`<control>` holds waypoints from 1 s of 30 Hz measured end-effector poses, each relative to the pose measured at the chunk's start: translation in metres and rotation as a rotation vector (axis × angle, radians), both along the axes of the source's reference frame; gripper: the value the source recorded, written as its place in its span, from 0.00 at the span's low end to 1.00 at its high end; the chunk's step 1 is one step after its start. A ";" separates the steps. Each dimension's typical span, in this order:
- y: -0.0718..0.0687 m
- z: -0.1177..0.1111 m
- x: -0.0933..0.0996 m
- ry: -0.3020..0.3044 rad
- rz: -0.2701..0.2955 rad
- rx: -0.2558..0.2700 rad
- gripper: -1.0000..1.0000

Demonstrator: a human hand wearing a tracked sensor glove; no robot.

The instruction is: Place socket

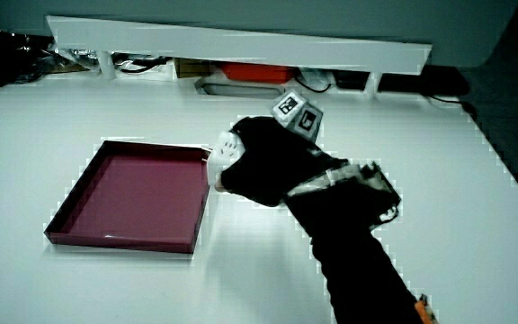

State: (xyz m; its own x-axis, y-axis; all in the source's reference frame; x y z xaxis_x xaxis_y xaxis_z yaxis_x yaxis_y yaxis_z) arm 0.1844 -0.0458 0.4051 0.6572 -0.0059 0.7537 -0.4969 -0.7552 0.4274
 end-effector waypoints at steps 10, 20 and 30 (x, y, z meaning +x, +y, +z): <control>-0.004 0.042 0.027 0.177 0.046 -0.013 0.50; 0.001 0.075 0.033 0.205 0.068 -0.062 0.50; 0.006 0.094 0.034 0.240 0.082 -0.081 0.50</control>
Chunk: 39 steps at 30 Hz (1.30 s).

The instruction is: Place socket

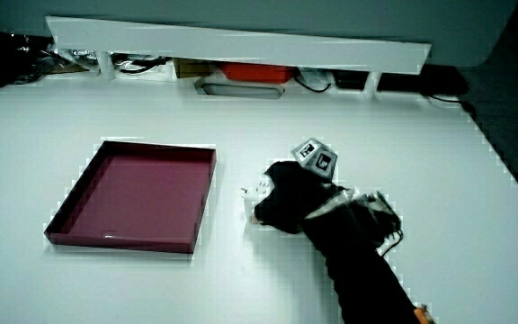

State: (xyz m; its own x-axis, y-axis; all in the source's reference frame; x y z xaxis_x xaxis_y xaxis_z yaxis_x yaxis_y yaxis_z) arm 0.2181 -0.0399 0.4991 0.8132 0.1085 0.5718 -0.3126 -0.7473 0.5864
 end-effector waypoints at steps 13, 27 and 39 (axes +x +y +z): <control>0.001 0.007 0.003 -0.014 0.012 -0.044 0.45; 0.003 0.010 0.010 -0.077 0.023 -0.107 0.23; 0.011 -0.055 -0.004 0.090 -0.129 -0.031 0.03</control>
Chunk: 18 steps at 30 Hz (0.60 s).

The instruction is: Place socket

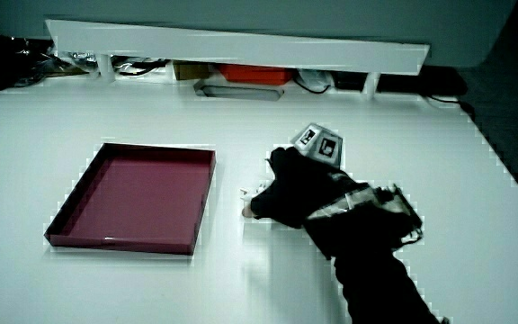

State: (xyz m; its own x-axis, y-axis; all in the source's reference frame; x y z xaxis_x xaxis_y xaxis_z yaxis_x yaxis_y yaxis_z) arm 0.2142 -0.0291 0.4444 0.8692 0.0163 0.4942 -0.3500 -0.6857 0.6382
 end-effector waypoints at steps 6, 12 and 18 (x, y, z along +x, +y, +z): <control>0.017 -0.046 -0.009 0.065 -0.066 0.070 0.00; 0.034 -0.090 -0.021 0.124 -0.128 0.150 0.00; 0.054 -0.097 -0.023 0.202 -0.151 0.207 0.00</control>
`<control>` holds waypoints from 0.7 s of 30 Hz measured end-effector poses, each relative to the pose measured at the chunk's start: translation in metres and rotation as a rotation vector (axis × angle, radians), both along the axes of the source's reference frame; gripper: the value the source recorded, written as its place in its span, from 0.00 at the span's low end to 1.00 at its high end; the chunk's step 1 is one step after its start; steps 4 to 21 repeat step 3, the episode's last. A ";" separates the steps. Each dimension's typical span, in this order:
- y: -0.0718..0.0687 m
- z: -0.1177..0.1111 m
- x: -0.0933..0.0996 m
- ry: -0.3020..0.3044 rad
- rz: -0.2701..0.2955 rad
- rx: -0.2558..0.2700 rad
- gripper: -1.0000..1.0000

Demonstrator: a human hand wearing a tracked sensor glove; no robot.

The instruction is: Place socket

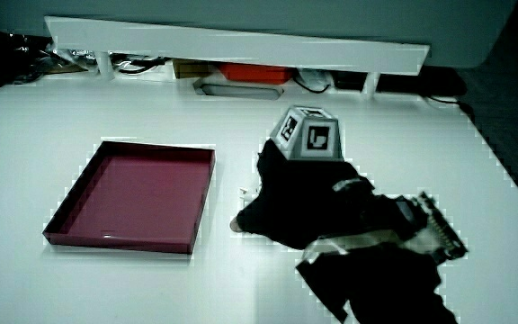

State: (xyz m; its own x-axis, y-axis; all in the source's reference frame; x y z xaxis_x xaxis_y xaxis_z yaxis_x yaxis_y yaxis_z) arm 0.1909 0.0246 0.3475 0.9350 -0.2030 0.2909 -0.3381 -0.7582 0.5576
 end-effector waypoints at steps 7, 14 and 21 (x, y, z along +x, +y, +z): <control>0.005 -0.015 -0.008 -0.014 -0.013 0.004 0.00; 0.005 -0.015 -0.008 -0.014 -0.013 0.004 0.00; 0.005 -0.015 -0.008 -0.014 -0.013 0.004 0.00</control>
